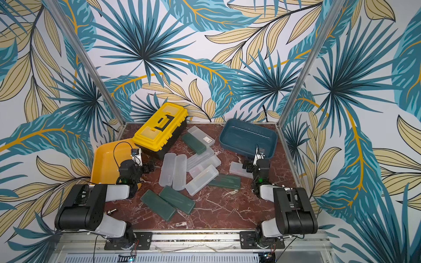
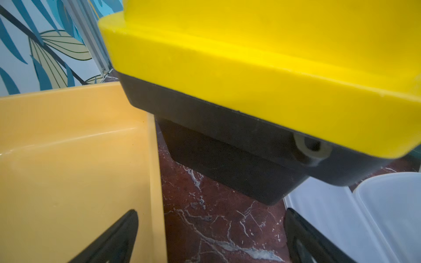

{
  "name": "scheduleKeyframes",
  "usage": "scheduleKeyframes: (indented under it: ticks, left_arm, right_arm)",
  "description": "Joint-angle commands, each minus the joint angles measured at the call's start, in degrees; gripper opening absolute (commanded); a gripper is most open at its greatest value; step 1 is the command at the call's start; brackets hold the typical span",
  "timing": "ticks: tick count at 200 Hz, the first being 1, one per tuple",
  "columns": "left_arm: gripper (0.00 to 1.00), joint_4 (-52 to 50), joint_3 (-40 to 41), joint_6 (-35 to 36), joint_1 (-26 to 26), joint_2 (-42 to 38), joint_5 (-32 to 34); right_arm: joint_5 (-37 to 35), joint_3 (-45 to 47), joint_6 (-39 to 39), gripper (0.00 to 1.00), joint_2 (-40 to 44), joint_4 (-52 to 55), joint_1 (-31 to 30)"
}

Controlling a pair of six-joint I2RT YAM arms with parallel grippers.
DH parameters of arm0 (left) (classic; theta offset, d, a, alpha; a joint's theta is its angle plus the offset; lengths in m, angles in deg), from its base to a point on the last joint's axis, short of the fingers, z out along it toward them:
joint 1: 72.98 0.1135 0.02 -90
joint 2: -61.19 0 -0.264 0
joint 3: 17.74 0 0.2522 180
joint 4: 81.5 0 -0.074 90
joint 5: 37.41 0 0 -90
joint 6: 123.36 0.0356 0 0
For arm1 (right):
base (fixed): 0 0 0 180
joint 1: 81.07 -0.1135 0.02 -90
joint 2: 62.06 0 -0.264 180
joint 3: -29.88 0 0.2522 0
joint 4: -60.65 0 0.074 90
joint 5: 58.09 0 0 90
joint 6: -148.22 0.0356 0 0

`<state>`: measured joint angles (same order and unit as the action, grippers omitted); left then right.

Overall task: Place the pencil cases by color into the storage box
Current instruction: Pick up the pencil case from the center of the board.

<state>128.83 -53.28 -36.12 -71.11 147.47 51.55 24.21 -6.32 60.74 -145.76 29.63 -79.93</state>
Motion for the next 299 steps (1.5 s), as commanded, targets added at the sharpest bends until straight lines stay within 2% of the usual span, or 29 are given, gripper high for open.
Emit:
scheduleKeyframes:
  ticks: [1, 172, 186, 203, 226, 276, 299]
  left_arm:
    - [1.0, 1.4, -2.2, 0.8, 0.6, 0.4, 0.2]
    - [1.0, 1.4, -2.3, 0.8, 0.6, 0.5, 0.3]
    - [1.0, 1.5, -2.2, 0.7, 0.7, 0.3, 0.5]
    - [1.0, 1.3, -2.3, -1.9, 0.7, -1.1, 7.4]
    - [1.0, 0.7, -1.6, -1.1, 0.4, -5.3, 8.9]
    - [1.0, -22.5, -9.0, -4.0, -1.2, -21.2, 13.5]
    - [1.0, -38.9, -15.7, -6.7, -1.5, -28.2, 14.1]
  right_arm:
    - [-0.6, -0.7, -0.6, 0.99, -0.7, -1.1, 0.2]
    - [-0.4, -0.9, -1.0, 1.0, -0.6, -0.7, 0.2]
    - [-2.9, -0.7, -1.3, 0.99, 0.3, -1.4, -0.3]
    - [-6.6, -2.0, 0.9, 1.0, 3.4, 4.2, -0.4]
    - [-6.9, -4.0, 1.3, 1.0, 6.9, 11.6, -0.4]
    - [-12.1, -9.9, 8.3, 0.99, 17.8, 31.7, -0.4]
    - [-9.3, -13.4, 10.9, 1.0, 21.6, 39.5, -0.4]
